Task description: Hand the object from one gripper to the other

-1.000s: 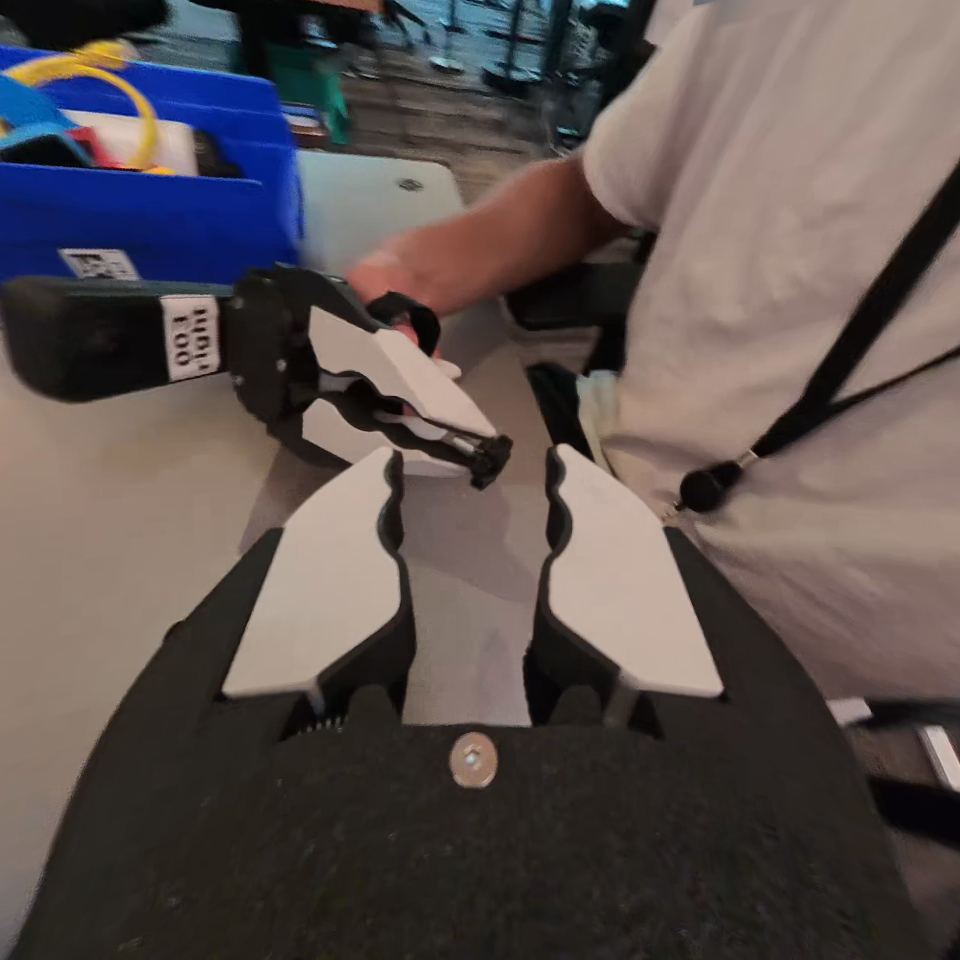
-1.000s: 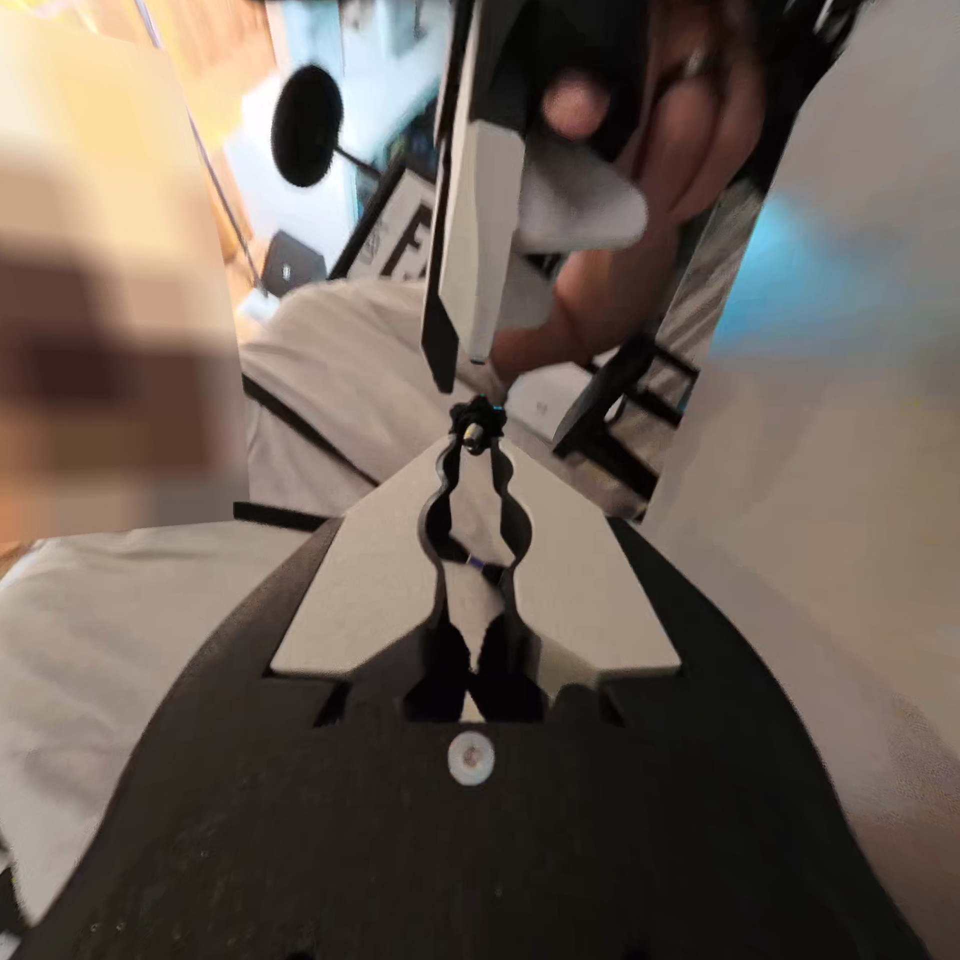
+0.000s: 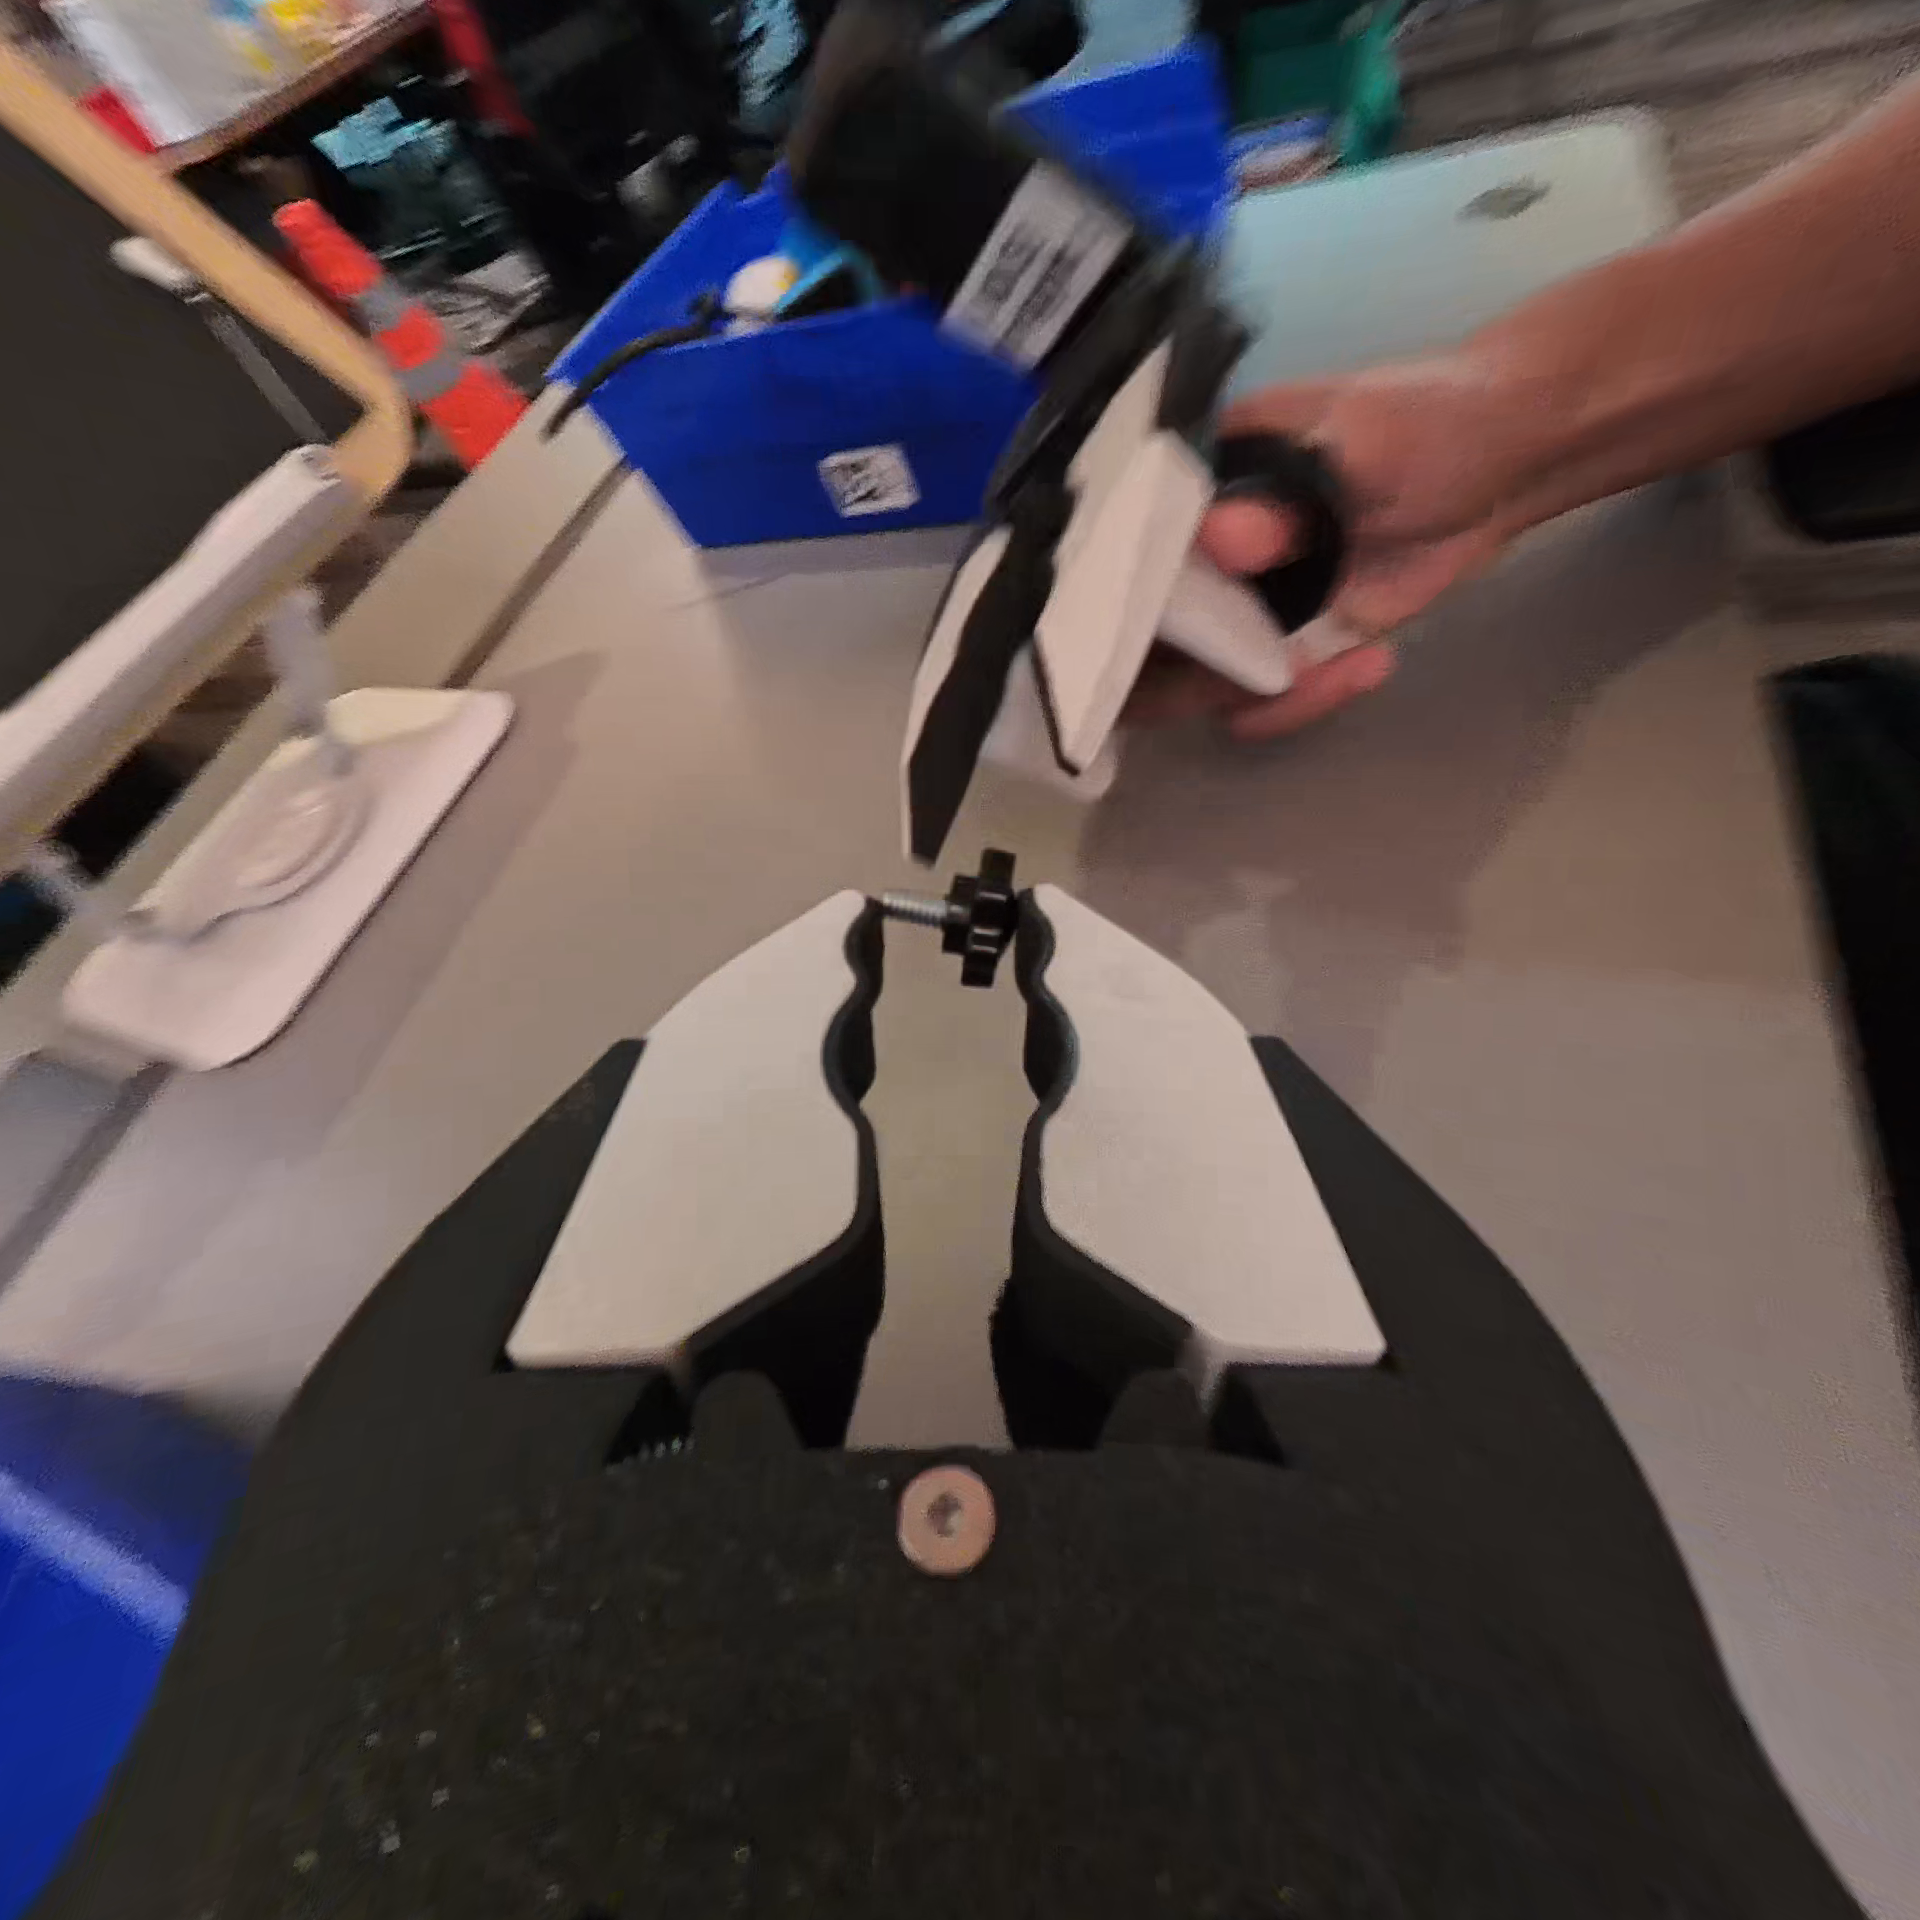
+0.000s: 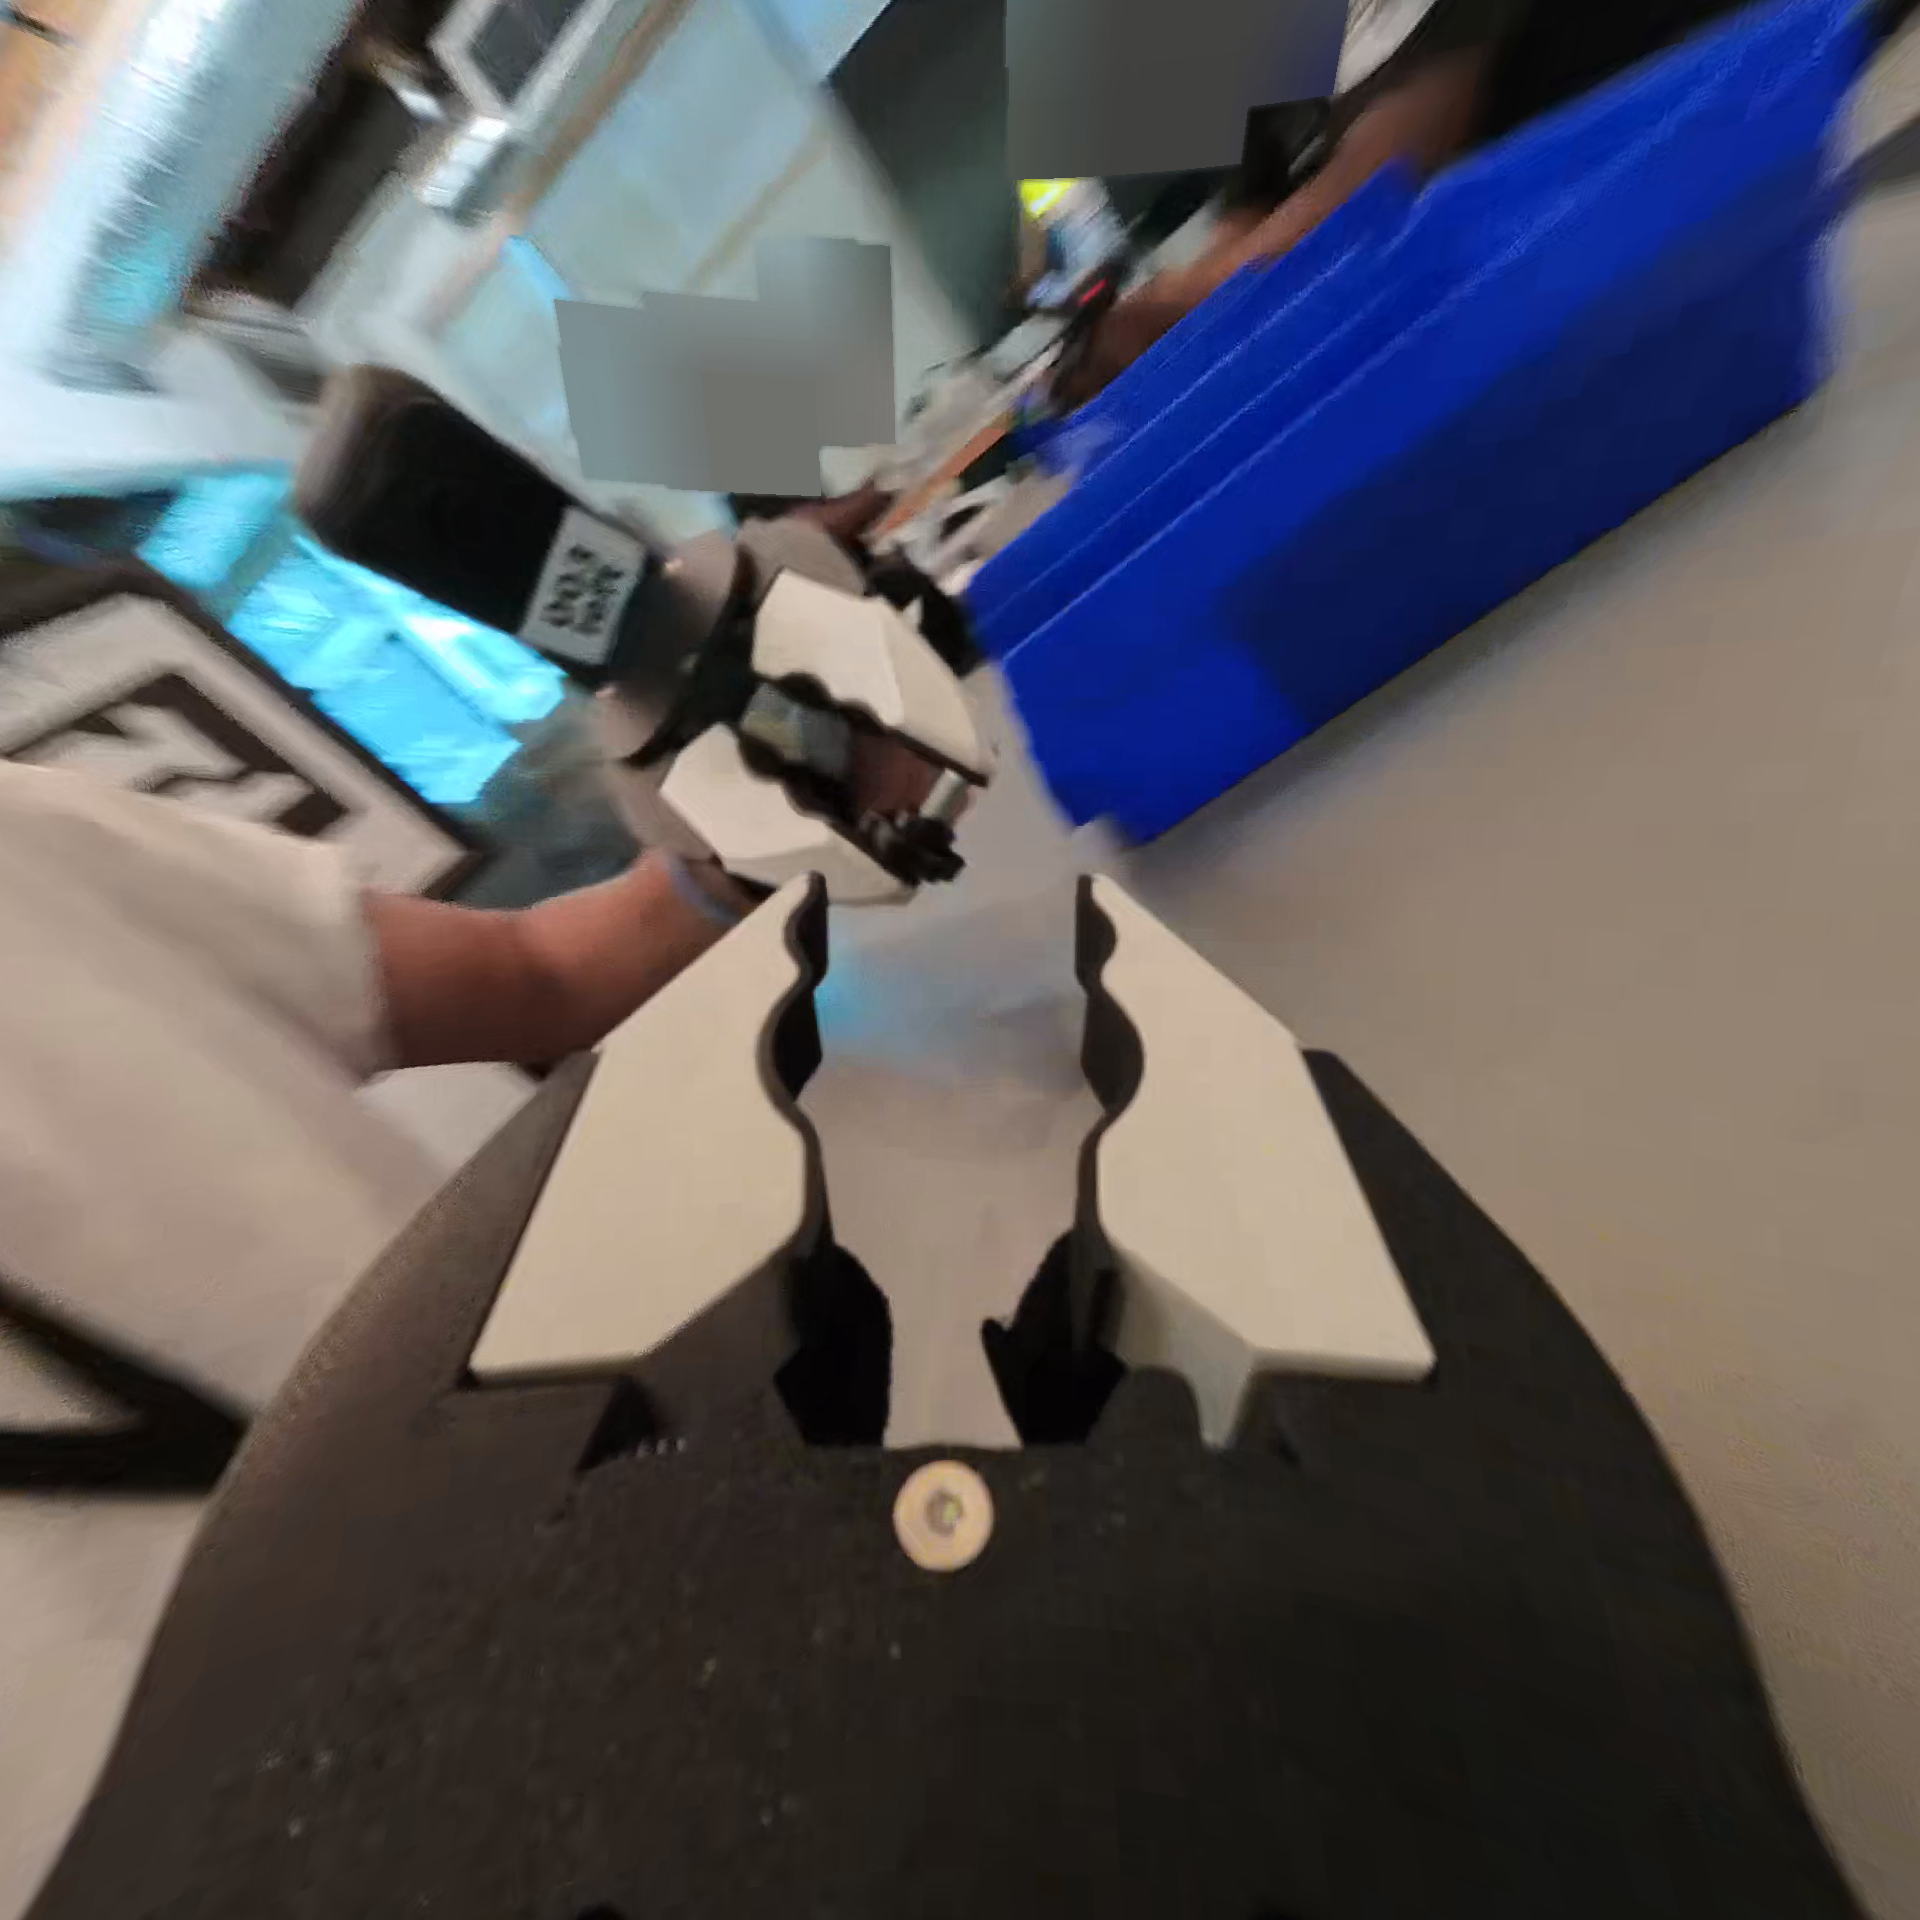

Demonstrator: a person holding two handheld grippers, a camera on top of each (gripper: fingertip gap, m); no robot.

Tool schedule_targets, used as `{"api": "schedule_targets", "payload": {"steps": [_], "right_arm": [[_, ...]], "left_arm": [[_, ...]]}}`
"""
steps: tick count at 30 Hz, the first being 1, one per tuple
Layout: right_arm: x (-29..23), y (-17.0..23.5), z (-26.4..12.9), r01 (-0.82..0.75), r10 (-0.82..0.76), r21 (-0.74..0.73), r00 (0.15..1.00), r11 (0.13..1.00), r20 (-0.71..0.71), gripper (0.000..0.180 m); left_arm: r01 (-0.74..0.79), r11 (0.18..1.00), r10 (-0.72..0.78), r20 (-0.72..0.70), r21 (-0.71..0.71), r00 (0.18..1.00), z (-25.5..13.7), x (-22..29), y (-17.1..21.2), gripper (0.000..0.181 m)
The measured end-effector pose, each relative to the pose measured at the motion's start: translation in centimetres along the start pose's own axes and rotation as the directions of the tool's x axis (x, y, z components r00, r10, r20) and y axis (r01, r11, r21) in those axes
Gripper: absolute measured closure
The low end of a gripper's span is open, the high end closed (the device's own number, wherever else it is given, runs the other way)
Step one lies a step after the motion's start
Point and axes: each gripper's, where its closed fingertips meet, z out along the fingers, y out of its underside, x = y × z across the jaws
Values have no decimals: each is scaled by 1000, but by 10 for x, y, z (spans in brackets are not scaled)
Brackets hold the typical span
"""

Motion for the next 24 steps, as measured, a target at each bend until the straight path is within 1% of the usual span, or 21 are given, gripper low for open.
{"api": "schedule_targets", "payload": {"steps": [1,2,3,4,5,7,8,9,10,12,13,14,15,16,18,19,22,23,24], "right_arm": [[1,-4,-1,124,-122,10,988,992,-94,133],[0,-3,0,279,-281,-37,943,960,-177,134],[1,2,1,424,-442,-125,865,897,-238,137],[4,7,1,531,-570,-209,769,821,-289,141],[6,8,1,608,-664,-268,669,747,-333,146],[2,8,-2,751,-814,-336,454,568,-361,161],[1,7,-4,798,-864,-371,343,475,-369,166],[2,10,-5,819,-900,-414,261,398,-350,169],[3,16,-3,823,-922,-445,227,354,-313,167],[-1,24,1,836,-938,-442,227,326,-262,159],[-3,27,2,842,-946,-443,222,308,-237,156],[-4,28,2,848,-952,-444,206,289,-227,155],[-7,30,3,858,-957,-431,209,279,-203,155],[-12,35,5,864,-956,-413,237,288,-170,159],[-16,42,6,859,-944,-392,306,329,-123,159],[-17,47,7,856,-938,-389,333,342,-94,163],[-17,52,8,845,-926,-390,371,365,-63,167],[-17,54,8,837,-917,-391,396,382,-49,169],[-18,55,7,832,-908,-385,417,399,-38,174]], "left_arm": [[-25,998,28,57,-52,998,3,-6,6,157],[-38,994,47,87,-98,995,6,-9,11,157],[-34,991,47,99,-129,994,8,-10,14,157],[-13,990,27,99,-143,995,10,-9,15,157],[21,990,-11,76,-141,997,12,-6,15,157],[103,987,-100,29,-123,995,13,-2,13,157],[128,985,-129,-2,-118,992,13,1,12,157],[143,982,-148,-36,-120,988,13,5,12,157],[152,982,-160,-63,-114,985,12,8,11,157],[147,983,-162,-138,-109,977,11,19,9,157],[130,985,-146,-151,-112,978,10,22,9,157],[95,989,-112,-162,-112,980,10,25,9,157],[43,992,-63,-170,-119,983,10,29,11,157],[-15,992,-6,-160,-128,987,10,30,13,157],[-119,983,97,-157,-142,983,11,35,16,157],[-154,977,130,-158,-150,979,11,37,18,157],[-227,961,201,-163,-158,966,10,40,21,157],[-250,955,224,-169,-157,960,10,42,22,157],[-273,950,246,-178,-152,953,10,45,23,157]]}}
